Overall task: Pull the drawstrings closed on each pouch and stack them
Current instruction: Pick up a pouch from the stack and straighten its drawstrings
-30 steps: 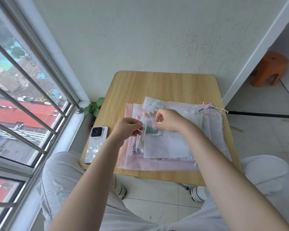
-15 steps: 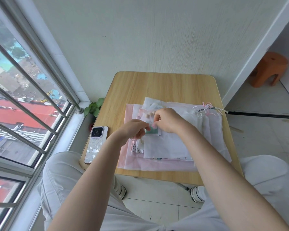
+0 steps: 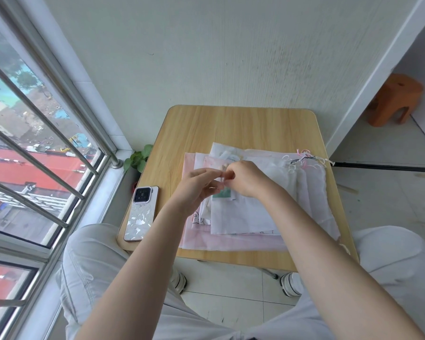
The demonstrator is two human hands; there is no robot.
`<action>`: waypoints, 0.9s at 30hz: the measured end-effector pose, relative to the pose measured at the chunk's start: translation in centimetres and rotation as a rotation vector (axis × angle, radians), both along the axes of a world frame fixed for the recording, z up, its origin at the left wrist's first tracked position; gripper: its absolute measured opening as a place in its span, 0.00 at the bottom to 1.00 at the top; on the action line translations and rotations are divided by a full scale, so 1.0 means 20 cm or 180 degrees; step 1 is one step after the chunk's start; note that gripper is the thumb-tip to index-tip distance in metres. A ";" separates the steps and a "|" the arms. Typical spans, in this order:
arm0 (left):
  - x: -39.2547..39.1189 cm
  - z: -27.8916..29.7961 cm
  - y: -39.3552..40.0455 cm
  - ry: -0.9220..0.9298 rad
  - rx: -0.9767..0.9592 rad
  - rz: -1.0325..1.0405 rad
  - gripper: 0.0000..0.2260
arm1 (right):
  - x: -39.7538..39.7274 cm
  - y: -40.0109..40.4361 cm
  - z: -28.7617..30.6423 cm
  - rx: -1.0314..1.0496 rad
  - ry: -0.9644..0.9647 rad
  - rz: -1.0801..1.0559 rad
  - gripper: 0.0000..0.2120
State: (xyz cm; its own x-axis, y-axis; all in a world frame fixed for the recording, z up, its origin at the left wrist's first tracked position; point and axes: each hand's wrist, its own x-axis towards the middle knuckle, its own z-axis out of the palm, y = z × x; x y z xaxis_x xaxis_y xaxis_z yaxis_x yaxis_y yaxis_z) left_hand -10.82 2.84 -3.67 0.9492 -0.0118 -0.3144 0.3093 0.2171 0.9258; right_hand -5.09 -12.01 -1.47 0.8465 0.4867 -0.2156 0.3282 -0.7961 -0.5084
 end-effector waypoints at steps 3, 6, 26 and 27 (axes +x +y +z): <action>0.01 -0.01 -0.02 0.0023 0.0217 0.0017 0.09 | 0.00 -0.02 0.02 -0.0105 0.0058 0.0088 0.11; 0.01 -0.02 -0.01 0.0026 0.0650 0.0117 0.08 | 0.01 -0.05 0.02 -0.0450 0.0299 0.0221 0.18; 0.04 -0.02 0.01 0.0238 0.0565 -0.0272 0.11 | 0.02 -0.04 -0.02 0.1762 0.0442 -0.0527 0.10; 0.04 -0.02 0.02 0.0282 0.0491 -0.0269 0.11 | 0.01 -0.05 -0.02 0.1647 0.0455 -0.0456 0.09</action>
State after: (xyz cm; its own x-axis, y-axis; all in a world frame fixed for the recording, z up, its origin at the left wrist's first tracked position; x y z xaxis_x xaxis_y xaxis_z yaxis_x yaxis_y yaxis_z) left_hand -10.00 3.18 -4.09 0.9154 -0.0357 -0.4010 0.4023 0.0446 0.9144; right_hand -4.90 -12.98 -1.94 0.8919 0.4418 -0.0966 0.1341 -0.4624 -0.8765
